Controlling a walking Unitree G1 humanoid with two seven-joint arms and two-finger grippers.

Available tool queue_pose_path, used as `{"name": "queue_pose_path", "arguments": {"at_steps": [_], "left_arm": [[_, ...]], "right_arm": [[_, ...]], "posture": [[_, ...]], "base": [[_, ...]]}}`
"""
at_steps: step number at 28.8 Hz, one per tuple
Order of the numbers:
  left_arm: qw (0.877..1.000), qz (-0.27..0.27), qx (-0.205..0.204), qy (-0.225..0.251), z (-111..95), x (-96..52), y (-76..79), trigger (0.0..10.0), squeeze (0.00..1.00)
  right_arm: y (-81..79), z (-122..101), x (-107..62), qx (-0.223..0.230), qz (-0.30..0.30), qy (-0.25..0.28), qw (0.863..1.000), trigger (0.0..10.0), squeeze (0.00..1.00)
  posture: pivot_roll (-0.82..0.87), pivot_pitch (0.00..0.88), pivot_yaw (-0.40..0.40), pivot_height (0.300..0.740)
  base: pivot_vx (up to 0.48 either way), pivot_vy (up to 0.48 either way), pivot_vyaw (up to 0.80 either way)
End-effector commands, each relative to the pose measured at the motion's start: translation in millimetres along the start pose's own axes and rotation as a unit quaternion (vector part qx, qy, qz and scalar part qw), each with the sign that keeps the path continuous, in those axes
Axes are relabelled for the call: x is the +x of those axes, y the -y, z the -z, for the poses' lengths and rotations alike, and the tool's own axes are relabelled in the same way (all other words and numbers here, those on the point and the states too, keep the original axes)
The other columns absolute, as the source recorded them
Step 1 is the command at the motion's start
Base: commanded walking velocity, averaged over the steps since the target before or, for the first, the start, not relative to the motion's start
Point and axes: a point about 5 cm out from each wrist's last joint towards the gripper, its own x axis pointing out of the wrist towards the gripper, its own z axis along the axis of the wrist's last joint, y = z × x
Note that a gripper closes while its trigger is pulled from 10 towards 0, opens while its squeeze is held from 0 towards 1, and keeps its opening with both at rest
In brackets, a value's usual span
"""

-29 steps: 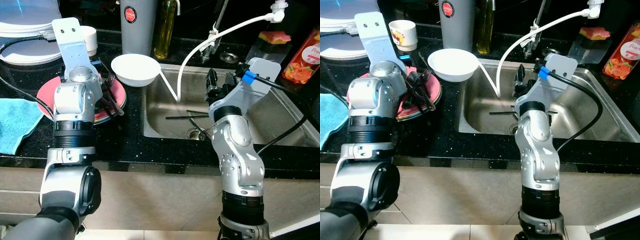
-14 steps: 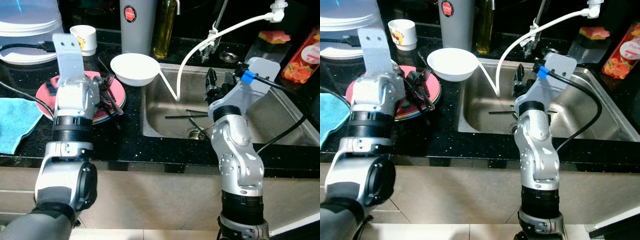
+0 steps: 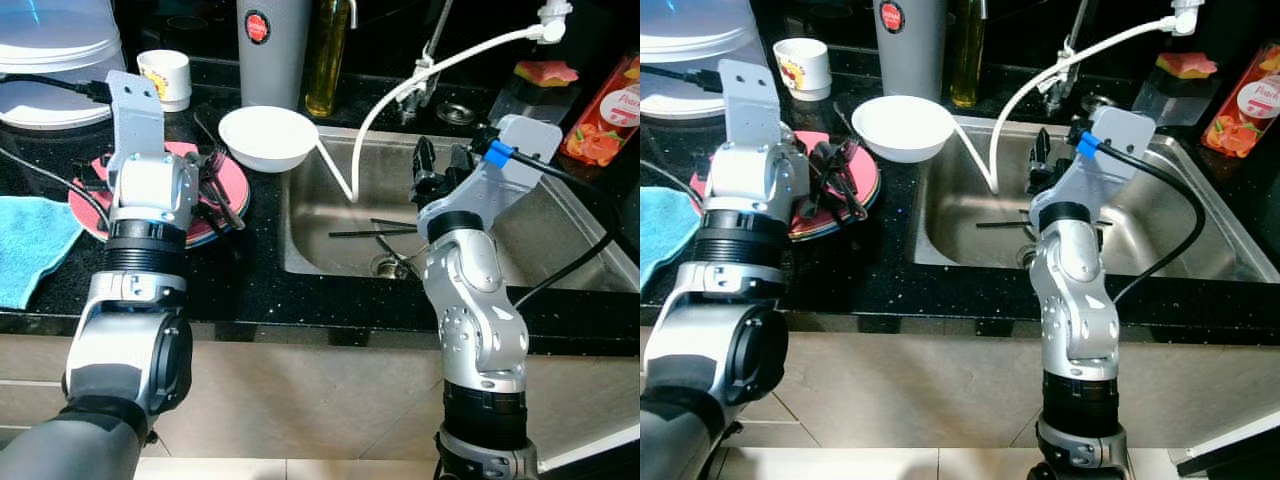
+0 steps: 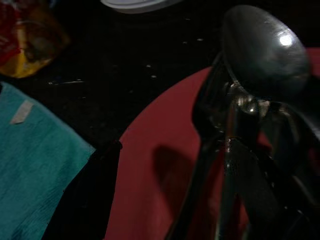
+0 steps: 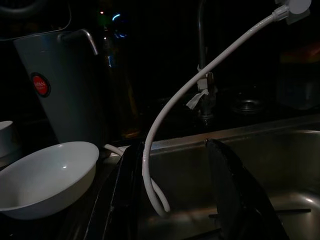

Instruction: Kitchen organization

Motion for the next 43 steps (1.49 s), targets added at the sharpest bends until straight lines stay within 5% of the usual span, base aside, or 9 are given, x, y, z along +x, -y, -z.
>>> {"name": "queue_pose_path", "arguments": {"at_steps": [1,8,12,13,14,34,41,42,43], "left_arm": [[1.0,0.016,0.004,0.003,-3,-5.9,7.4,10.0,0.0],[0.999,0.047,-0.017,-0.01,-4,-10.8,13.6,10.0,0.0],[0.998,0.049,-0.015,-0.041,4,-6.0,12.9,2.6,0.0],[0.998,0.047,-0.016,-0.045,5,-5.0,12.2,2.6,0.0],[0.997,0.046,-0.023,-0.053,7,-3.9,11.6,0.0,0.0],[0.996,0.031,-0.046,-0.076,10,-0.6,7.6,0.0,0.0],[0.998,0.038,-0.053,-0.009,-7,-7.8,9.7,0.0,0.0],[0.997,0.035,-0.062,0.035,-20,-13.2,8.3,10.0,0.0],[0.996,0.035,-0.064,0.045,-23,-14.5,8.0,10.0,0.0]], "right_arm": [[0.9,3,0.1,0.001,0.002,-0.008,1.0,10.0,0.0],[1.3,2,0.1,0.001,0.003,-0.007,1.0,10.0,0.0],[1.5,2,-0.1,0.001,0.003,-0.008,1.0,10.0,0.0],[1.5,2,-0.2,0.001,0.003,-0.008,1.0,10.0,0.0],[1.4,2,-0.2,0.001,0.003,-0.008,1.0,10.0,0.0],[0.8,2,-0.1,0.001,0.002,-0.008,1.0,10.0,0.0],[1.0,2,-0.2,0.002,0.002,-0.008,1.0,10.0,0.0],[0.8,2,-0.1,0.002,0.002,-0.008,1.0,10.0,0.0],[0.8,2,0.0,0.002,0.002,-0.008,1.0,10.0,0.0]], "posture": [[0.16,0.066,-0.08,0.74],[0.16,0.066,-0.08,0.74],[0.16,0.067,-0.08,0.74],[0.16,0.067,-0.08,0.74],[0.16,0.067,-0.08,0.74],[0.16,0.068,-0.083,0.74],[0.16,0.067,-0.082,0.74],[0.16,0.067,-0.083,0.74],[0.16,0.067,-0.083,0.74]], "base": [[0.0,0.0,0.0],[0.0,0.0,0.0],[0.0,0.0,0.0],[0.0,0.0,0.0],[0.0,0.0,0.0],[0.0,0.0,0.0],[0.0,0.0,0.0],[0.0,0.0,0.0],[0.0,0.0,0.0]]}}
